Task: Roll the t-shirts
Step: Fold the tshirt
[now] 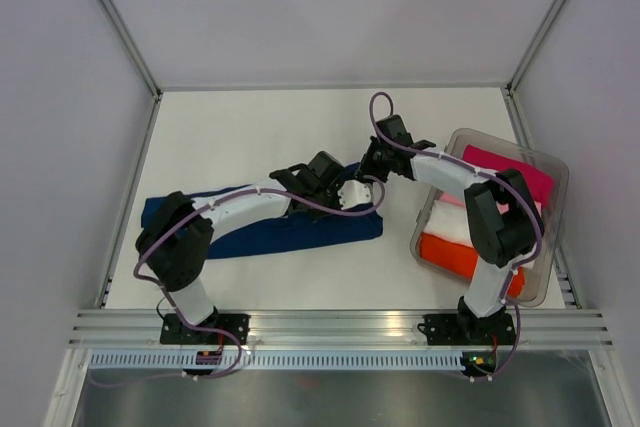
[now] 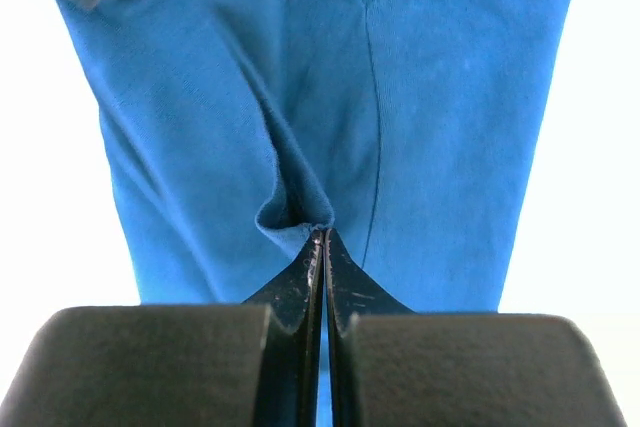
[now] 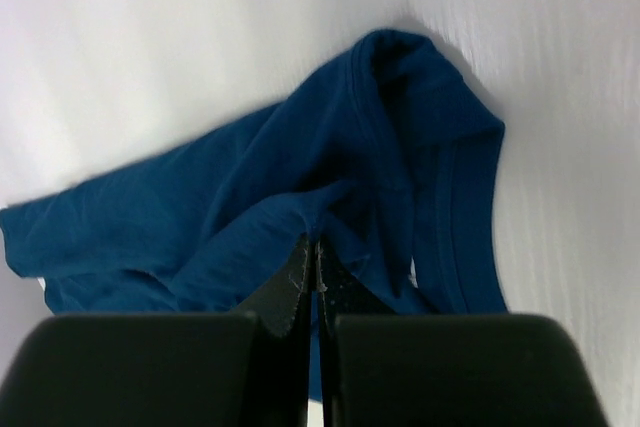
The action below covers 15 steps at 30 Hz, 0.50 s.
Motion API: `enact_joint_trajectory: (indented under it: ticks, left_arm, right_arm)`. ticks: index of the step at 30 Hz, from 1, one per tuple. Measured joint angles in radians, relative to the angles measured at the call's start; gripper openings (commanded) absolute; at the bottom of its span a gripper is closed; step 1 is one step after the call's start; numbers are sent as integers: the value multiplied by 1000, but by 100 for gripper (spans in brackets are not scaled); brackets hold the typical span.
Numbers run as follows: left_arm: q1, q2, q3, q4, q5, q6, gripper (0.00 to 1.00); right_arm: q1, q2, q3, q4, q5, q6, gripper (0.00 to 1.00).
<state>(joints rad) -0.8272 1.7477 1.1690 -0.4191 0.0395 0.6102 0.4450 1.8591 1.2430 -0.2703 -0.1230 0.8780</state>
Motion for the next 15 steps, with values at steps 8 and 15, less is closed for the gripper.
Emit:
enact_joint_trajectory:
  ticks: [8, 15]
  left_arm:
    - [63, -127, -39, -83, 108, 68, 2]
    - [86, -134, -95, -154, 193, 132, 2]
  right_arm:
    - [32, -145, -115, -51, 0, -53, 0]
    - [98, -185, -228, -68, 0, -53, 0]
